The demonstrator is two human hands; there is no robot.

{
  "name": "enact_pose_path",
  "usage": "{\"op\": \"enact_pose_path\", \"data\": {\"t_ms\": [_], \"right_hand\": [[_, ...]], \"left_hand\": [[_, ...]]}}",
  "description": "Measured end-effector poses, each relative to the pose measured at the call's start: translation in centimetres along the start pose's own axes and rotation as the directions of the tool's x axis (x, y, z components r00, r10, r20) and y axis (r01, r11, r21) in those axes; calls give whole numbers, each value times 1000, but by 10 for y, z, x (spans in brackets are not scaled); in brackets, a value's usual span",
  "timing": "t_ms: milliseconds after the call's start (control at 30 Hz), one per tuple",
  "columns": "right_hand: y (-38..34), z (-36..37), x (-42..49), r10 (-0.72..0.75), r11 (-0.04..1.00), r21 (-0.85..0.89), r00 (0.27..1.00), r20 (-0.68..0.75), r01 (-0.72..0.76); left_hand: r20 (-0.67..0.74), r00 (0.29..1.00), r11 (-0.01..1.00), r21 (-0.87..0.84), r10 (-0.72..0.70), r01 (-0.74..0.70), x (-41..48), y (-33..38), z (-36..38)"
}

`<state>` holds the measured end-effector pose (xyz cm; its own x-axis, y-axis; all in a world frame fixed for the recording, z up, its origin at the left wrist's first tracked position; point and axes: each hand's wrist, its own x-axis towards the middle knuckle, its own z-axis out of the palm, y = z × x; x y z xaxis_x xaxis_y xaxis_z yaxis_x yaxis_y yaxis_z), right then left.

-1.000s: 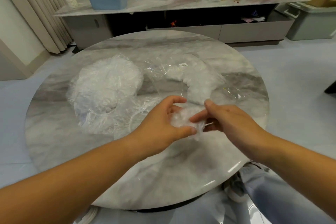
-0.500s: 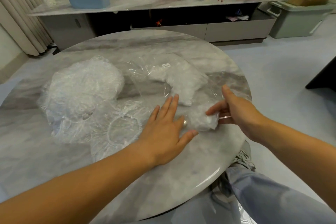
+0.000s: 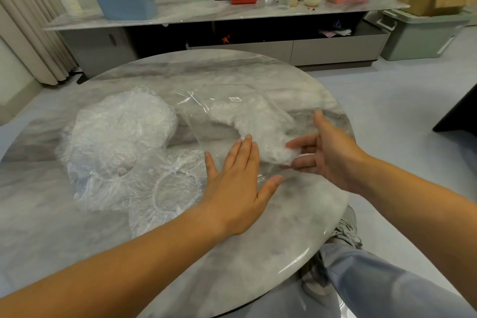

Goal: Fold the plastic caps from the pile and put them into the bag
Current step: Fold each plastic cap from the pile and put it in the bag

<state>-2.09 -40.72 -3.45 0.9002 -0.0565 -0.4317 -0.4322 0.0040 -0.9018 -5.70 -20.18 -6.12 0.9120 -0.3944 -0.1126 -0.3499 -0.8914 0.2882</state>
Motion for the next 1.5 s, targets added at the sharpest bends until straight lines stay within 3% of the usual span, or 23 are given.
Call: {"op": "enact_pose_path", "data": {"t_ms": [167,433,600,833,967,1300,1400,1500], "right_hand": [[-3,6,-6,175,961,191,974,147,-201],[-2,7,-2,212,855,459,970,116,-242],[-3,11,16,216,826,524,975,47,-208],[-7,38,36,163,605,792,986,-23,-82],[-1,39,37,187,555,832,973,-134,8],[-3,35,47,121,604,796,992,-46,-36],[0,34,40,149,628,779,982,-114,-5],[1,25,24,142,729,682,962,-235,59]], "left_hand": [[-25,1000,998,-59,-8,7,-3,1,1],[-4,1000,997,-75,10,-10,-7,0,1],[76,995,994,-93,64,-57,-10,-2,6],[81,995,992,-113,62,-52,-9,-7,4],[90,994,991,-122,69,-57,-9,-9,2],[94,992,988,-142,78,-64,-10,-12,3],[101,993,993,-106,61,-50,-8,-15,5],[99,993,994,-96,61,-51,-7,-18,7]]}}
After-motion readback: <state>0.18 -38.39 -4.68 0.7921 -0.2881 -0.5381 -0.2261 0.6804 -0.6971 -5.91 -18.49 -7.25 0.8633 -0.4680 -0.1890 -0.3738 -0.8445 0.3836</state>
